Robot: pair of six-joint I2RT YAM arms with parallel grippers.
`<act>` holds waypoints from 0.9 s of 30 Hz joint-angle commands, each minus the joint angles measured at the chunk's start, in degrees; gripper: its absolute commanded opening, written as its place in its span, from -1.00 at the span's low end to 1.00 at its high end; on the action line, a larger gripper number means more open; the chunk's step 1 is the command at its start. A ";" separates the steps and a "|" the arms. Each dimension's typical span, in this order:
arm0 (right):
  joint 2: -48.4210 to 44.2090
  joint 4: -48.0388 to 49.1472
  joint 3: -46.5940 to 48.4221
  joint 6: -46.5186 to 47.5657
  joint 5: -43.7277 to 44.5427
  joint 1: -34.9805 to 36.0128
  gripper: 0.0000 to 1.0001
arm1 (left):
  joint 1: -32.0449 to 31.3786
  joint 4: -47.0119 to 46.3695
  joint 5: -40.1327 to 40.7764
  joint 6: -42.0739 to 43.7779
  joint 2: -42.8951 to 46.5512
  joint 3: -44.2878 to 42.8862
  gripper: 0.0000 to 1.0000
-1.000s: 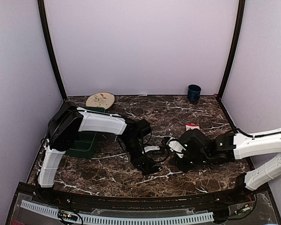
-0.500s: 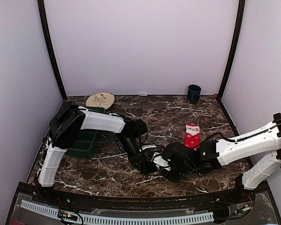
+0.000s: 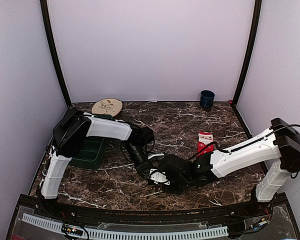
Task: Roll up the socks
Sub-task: Roll the sock at the center of the board.
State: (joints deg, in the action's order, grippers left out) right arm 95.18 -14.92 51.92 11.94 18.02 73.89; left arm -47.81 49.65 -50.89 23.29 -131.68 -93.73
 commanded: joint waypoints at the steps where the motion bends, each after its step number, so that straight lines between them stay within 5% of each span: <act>1: 1.95 2.42 2.45 3.20 0.52 0.60 -0.03 | 0.35 1.81 1.18 0.47 -1.42 -0.13 -0.87; 27: 7.95 5.10 2.95 8.18 -1.06 -3.31 -0.16 | 0.92 2.56 -1.25 1.14 -1.48 0.52 -0.87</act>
State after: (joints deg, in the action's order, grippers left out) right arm 101.30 -11.00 54.17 19.57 17.58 71.77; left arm -46.96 50.09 -52.86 23.31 -132.38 -93.71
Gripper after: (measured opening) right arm 0.428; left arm 0.079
